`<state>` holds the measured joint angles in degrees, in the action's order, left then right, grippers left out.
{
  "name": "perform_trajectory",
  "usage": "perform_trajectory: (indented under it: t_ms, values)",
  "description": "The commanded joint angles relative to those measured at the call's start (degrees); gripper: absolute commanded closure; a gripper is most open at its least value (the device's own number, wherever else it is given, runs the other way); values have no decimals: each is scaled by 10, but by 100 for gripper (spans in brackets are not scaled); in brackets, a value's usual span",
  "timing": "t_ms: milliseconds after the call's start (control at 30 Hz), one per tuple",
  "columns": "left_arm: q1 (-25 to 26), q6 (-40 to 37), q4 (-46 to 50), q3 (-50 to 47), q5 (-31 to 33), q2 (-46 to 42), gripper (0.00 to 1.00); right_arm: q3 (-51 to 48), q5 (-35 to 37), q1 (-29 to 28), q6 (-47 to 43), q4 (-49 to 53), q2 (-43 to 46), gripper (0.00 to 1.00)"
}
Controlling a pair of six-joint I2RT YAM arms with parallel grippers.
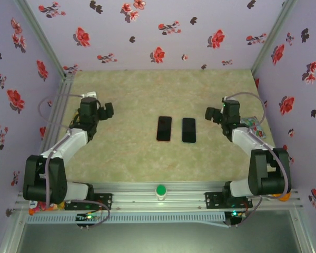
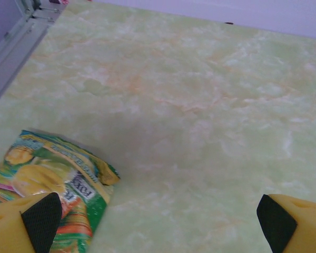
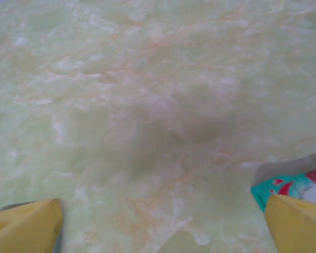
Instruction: Put the phone into the phone case
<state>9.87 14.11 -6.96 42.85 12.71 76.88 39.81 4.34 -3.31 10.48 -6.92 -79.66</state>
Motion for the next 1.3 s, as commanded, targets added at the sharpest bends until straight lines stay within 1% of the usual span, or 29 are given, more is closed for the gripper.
perform_trajectory:
  t_ms: [0, 100, 167, 233, 267, 333, 400, 467, 500, 567, 667, 733, 767, 833, 933, 1000, 1067, 1267]
  values:
    - [-17, -65, -81, -32, 11, 0, 0, -30, 26, 12, -29, -76, 11, 1]
    - [-26, -90, -89, -49, 11, -4, 0, -42, 36, 14, -34, -92, 9, 1]
    - [-33, -107, -116, -67, 10, -4, 0, -52, 40, 16, -38, -112, 9, 1]
    - [-45, -118, -149, -82, 4, 4, 0, -70, 48, 18, -38, -157, 4, 1]
    - [-50, -119, -151, -83, 0, 8, 0, -80, 50, 19, -38, -181, 0, 1]
    - [-55, -147, -172, -88, -1, 22, 0, -90, 59, 20, -44, -210, -8, 1]
    - [-61, -152, -191, -94, -6, 34, 0, -100, 64, 22, -45, -236, -17, 1]
    - [-70, -154, -219, -109, -29, 39, 0, -117, 59, 25, -49, -284, -29, 1]
    - [-76, -154, -228, -115, -46, 43, 0, -120, 51, 28, -49, -287, -33, 1]
    - [-85, -152, -272, -137, -72, 55, 0, -127, 29, 31, -51, -311, -47, 1]
    - [-87, -155, -377, -186, -81, 80, 0, -143, 9, 34, -54, -372, -82, 1]
    - [-87, -154, -451, -216, -80, 101, 0, -152, -7, 42, -50, -378, -78, 1]
    - [-88, -154, -485, -226, -79, 115, 0, -159, -12, 44, -50, -398, -83, 1]
    - [-90, -151, -484, -231, -85, 111, 0, -176, -14, 45, -50, -453, -104, 1]
    - [-90, -152, -479, -226, -84, 112, 0, -167, -7, 44, -50, -418, -95, 1]
    - [-90, -149, -465, -219, -75, 113, 0, -174, -8, 44, -53, -443, -102, 1]
    - [-90, -142, -438, -203, -56, 115, 0, -169, -9, 44, -52, -423, -95, 1]
    - [-92, -138, -438, -204, -50, 115, 0, -171, -8, 44, -53, -429, -96, 1]
